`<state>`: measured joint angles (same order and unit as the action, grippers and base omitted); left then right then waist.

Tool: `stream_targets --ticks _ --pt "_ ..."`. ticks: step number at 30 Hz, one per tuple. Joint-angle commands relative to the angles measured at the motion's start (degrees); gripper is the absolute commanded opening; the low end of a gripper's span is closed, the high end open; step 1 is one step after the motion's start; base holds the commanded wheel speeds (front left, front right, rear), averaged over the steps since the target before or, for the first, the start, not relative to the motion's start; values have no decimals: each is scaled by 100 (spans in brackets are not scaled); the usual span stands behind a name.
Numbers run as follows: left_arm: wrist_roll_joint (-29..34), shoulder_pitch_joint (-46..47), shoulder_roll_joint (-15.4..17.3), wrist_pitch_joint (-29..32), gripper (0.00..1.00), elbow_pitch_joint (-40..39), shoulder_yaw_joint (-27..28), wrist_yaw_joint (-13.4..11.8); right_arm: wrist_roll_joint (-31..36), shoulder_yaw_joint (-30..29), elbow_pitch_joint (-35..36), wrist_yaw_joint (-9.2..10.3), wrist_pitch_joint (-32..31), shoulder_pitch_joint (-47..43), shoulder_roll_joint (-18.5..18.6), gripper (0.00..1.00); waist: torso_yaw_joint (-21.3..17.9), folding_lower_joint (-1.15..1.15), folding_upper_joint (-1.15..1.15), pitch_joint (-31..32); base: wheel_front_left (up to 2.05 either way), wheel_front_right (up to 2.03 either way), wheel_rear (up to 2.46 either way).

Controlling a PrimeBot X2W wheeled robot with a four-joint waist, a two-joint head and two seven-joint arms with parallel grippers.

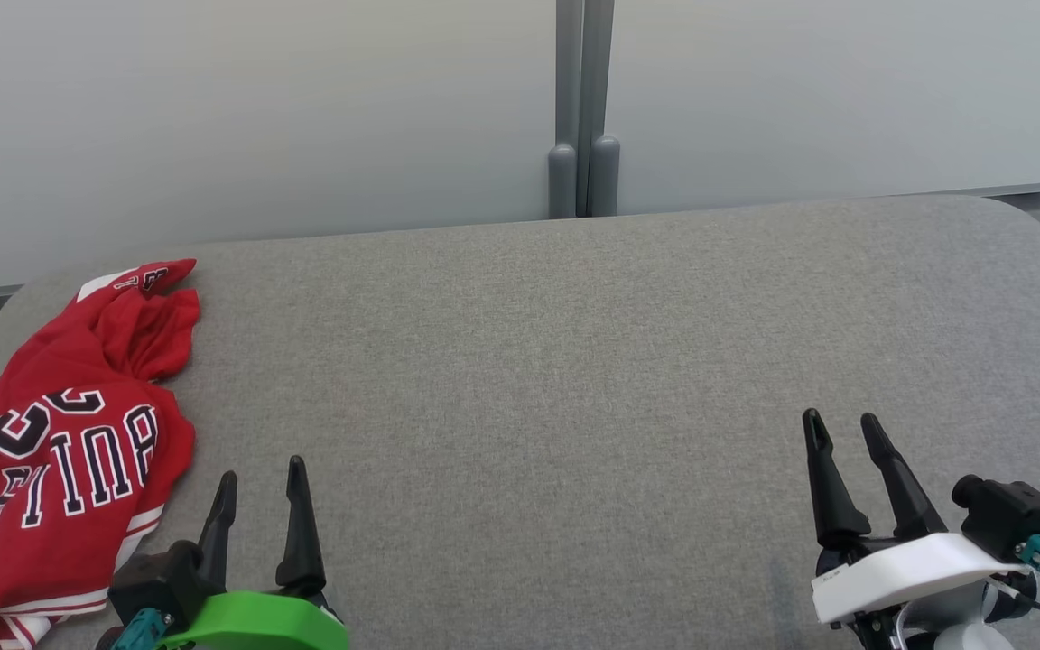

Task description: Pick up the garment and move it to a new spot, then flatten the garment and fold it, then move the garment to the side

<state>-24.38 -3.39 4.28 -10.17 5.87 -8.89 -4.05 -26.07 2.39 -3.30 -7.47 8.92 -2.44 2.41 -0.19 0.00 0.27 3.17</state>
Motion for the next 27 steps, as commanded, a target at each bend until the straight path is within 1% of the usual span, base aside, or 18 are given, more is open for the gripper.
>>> stream_targets --ticks 1,11,27 --pt "170 -62 37 -59 100 -81 7 -54 214 13 42 -2 68 -4 37 100 -4 0 -17 3 0 0 0" --pt "552 -146 54 -173 100 -127 39 -142 792 105 -54 -3 215 134 43 100 -17 0 -19 34 0 0 0" --pt "990 -201 102 -333 100 -69 65 -152 1492 172 -144 -3 417 167 52 100 -32 0 -22 62 0 0 0"
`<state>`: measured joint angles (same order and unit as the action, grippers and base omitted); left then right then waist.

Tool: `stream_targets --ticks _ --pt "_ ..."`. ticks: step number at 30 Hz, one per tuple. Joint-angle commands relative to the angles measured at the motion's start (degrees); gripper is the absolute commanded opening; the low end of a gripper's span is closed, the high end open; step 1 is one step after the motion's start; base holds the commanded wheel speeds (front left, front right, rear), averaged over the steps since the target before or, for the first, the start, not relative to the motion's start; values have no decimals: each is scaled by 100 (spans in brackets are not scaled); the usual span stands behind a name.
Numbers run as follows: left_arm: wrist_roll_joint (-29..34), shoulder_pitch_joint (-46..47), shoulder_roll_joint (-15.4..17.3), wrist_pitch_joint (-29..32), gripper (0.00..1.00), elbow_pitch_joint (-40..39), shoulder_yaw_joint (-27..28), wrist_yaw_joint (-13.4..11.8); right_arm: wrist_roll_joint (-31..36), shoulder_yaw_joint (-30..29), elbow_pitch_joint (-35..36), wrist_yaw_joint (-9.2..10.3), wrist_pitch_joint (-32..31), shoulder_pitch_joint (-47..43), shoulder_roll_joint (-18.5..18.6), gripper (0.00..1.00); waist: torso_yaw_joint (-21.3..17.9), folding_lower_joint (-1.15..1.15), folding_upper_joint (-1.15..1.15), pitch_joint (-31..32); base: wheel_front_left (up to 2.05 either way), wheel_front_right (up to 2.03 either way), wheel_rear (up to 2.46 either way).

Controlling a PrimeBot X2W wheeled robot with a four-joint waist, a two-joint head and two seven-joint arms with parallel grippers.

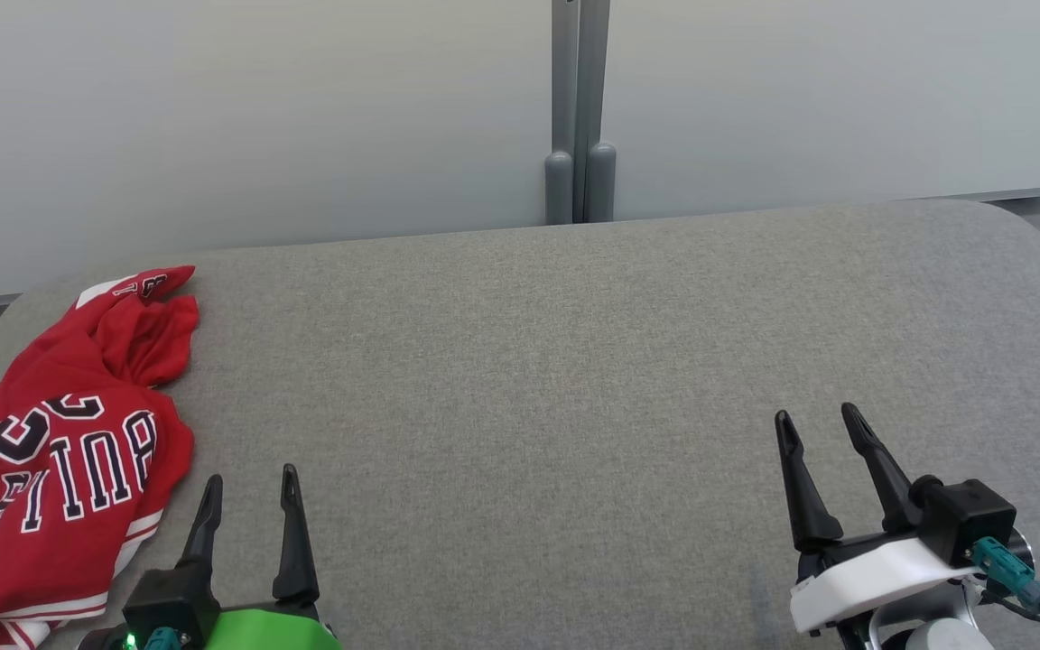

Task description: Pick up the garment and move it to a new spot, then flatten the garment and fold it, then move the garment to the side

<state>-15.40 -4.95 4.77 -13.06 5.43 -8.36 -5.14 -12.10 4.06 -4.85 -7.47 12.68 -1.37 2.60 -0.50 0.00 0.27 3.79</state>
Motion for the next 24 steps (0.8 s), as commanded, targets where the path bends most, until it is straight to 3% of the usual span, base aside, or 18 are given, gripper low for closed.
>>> stream_targets --ticks 1,24 --pt "110 -51 51 -49 100 -18 7 -43 137 8 7 -3 51 62 34 100 -2 0 -23 2 0 0 0" --pt "350 -109 69 -171 100 92 -56 8 747 68 -72 -3 258 81 42 100 -8 0 -27 46 0 0 0"
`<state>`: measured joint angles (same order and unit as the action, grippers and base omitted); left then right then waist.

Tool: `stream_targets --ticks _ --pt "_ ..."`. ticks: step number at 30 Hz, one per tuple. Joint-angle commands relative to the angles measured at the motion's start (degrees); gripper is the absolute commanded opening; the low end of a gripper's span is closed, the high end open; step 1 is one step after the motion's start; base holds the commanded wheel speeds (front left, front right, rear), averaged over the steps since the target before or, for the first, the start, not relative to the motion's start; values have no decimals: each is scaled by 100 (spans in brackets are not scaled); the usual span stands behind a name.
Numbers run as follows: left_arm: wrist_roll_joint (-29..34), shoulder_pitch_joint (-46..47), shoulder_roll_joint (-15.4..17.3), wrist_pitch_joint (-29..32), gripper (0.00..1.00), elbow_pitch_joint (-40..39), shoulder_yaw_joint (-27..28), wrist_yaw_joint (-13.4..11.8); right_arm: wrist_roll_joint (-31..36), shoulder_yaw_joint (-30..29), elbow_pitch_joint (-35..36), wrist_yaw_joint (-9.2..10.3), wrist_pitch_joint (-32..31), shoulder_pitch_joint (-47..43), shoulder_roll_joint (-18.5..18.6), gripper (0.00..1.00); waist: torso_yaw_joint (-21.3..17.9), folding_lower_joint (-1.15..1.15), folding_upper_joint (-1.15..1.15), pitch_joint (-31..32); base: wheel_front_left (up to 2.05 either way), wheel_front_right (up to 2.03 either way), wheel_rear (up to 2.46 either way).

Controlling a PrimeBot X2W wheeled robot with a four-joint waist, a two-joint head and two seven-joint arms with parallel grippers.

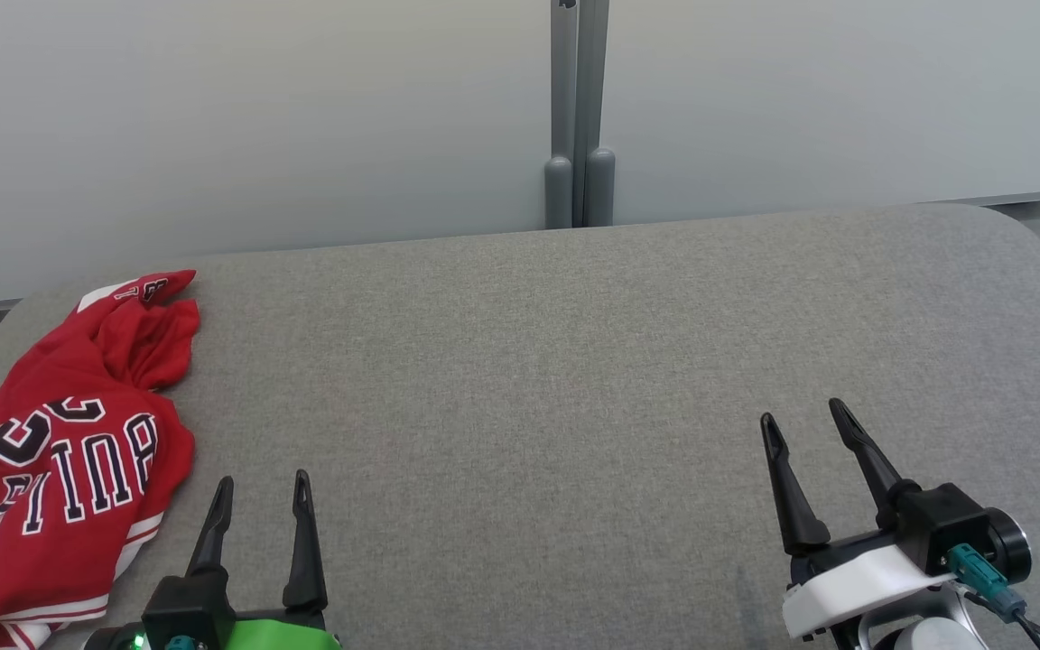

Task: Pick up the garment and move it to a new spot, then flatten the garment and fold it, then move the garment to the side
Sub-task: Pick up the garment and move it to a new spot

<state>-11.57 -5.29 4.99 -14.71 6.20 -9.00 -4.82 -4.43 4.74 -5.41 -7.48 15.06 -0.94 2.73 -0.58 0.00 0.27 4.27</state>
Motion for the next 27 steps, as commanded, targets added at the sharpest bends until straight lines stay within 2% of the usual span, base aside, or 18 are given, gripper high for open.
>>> stream_targets --ticks 1,27 --pt "-42 -73 50 0 100 16 7 -26 -30 -1 -21 -2 21 41 28 100 -1 0 -27 -3 0 0 0" --pt "-134 -28 119 84 100 39 -112 -82 -141 -86 -144 -2 21 81 28 100 58 0 -27 18 0 0 0"
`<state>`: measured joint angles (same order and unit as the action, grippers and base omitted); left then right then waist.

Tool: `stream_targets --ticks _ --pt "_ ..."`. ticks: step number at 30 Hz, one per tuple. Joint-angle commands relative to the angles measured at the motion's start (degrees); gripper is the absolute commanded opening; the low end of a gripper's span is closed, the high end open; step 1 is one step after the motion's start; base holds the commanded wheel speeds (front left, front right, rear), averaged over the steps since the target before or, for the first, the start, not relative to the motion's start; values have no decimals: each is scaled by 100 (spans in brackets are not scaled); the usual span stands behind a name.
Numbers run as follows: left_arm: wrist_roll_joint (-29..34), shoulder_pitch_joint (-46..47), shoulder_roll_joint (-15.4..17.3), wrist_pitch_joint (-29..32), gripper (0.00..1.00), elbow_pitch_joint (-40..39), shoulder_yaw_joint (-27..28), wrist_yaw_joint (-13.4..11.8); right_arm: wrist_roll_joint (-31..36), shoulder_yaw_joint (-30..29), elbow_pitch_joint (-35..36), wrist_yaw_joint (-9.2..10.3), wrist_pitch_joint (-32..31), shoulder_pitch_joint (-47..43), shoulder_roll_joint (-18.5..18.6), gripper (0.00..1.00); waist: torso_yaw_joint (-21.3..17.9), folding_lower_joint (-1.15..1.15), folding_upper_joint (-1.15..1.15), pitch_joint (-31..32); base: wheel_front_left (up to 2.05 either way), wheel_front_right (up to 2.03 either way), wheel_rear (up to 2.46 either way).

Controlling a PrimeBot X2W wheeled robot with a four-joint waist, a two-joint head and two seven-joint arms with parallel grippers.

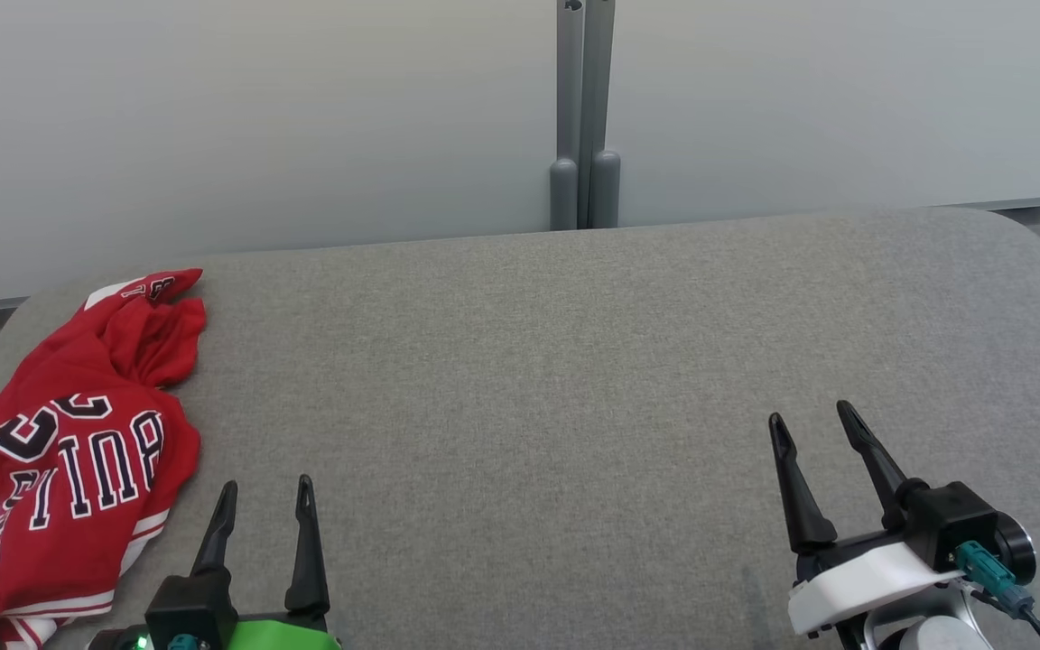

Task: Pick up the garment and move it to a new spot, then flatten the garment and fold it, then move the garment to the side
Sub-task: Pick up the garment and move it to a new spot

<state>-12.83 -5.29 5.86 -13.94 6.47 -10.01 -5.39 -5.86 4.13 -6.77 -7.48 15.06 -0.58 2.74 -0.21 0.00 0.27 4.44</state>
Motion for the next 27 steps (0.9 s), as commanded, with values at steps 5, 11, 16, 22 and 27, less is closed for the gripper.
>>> stream_targets --ticks 5,11,16,22,27 --pt "25 9 64 38 100 5 -51 -22 -22 -32 15 -2 21 -3 24 100 267 0 -27 15 0 0 0" --pt "77 62 166 99 100 -50 -90 -26 -132 20 60 -2 21 -31 25 100 878 0 -27 20 0 0 0" --pt "93 58 239 177 100 -114 -112 -32 -235 110 87 -2 21 -24 24 100 1550 0 -27 -4 0 0 0" --pt "66 -13 313 214 100 -202 -85 -76 -274 172 100 -2 21 -7 25 100 2249 0 -27 -67 0 0 0" --pt "25 -114 353 235 100 -267 -51 -109 -280 211 83 -2 21 16 26 100 2460 0 -27 -90 0 0 0"
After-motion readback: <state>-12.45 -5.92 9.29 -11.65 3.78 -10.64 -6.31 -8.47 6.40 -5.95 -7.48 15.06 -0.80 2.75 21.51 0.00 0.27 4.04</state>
